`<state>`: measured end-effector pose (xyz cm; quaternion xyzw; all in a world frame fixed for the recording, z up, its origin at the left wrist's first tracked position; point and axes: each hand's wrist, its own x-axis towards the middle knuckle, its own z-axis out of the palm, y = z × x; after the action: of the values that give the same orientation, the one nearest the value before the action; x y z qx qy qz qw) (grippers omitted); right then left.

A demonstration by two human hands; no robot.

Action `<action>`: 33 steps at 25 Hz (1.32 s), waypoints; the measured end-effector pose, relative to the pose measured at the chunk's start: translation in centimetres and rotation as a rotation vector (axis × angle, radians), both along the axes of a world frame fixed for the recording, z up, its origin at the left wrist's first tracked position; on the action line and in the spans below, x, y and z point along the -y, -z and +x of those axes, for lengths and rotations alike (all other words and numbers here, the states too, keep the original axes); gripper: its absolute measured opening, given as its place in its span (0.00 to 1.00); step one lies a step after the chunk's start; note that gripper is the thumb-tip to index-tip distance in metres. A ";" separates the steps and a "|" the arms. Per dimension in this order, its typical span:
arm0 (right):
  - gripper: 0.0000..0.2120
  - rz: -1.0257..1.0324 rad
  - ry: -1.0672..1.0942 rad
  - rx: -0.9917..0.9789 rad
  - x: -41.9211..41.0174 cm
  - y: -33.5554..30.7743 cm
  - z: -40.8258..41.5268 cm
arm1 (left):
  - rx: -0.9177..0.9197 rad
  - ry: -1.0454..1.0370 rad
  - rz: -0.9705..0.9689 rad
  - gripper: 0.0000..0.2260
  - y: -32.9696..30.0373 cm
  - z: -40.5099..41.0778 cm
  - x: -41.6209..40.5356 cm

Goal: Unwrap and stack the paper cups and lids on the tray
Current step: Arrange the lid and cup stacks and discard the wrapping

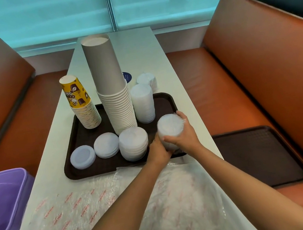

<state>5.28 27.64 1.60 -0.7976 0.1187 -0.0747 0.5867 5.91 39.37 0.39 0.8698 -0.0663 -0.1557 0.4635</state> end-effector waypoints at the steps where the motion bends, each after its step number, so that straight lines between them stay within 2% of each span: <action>1: 0.49 -0.010 0.039 -0.015 -0.2 0.1 -0.1 | -0.020 0.016 0.033 0.31 -0.2 -0.1 0.0; 4: 0.42 0.021 0.064 -0.076 -0.4 0.3 -0.7 | -0.043 0.107 0.219 0.27 -2.0 -0.4 -0.6; 7: 0.43 0.066 0.051 -0.083 -0.3 0.8 -1.1 | 0.253 -0.015 0.327 0.17 -5.6 -0.2 -2.6; 9: 0.46 0.058 0.030 -0.111 -0.1 0.8 -1.0 | 0.501 -0.142 0.398 0.21 -6.5 0.3 -4.6; 10: 0.45 0.041 0.022 -0.122 -0.1 0.8 -1.0 | 0.548 -0.152 0.453 0.26 -6.2 0.6 -5.7; 12: 0.41 0.007 0.015 -0.130 0.0 0.7 -1.0 | 0.467 -0.062 0.549 0.36 -4.6 1.0 -7.6; 14: 0.39 -0.008 0.013 -0.127 0.1 0.7 -1.0 | 0.386 0.040 0.569 0.39 -2.1 1.1 -8.8; 19: 0.44 0.016 0.014 -0.124 0.1 0.8 -1.1 | 0.407 0.126 0.497 0.32 0.8 1.6 -8.6; 22: 0.41 0.018 0.015 -0.123 -0.1 0.7 -1.0 | 0.441 0.139 0.466 0.29 0.8 2.6 -6.7; 28: 0.40 -0.005 -0.002 -0.125 0.2 0.8 -1.5 | 0.453 0.275 0.628 0.29 0.2 4.3 -4.9; 33: 0.40 -0.006 -0.013 -0.117 0.6 1.2 -2.1 | 0.490 0.338 0.674 0.29 0.3 5.6 -3.9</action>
<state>3.18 27.02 0.45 -0.8032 0.1474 -0.0243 0.5767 11.51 43.30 0.11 0.9604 -0.2606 -0.0316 0.0933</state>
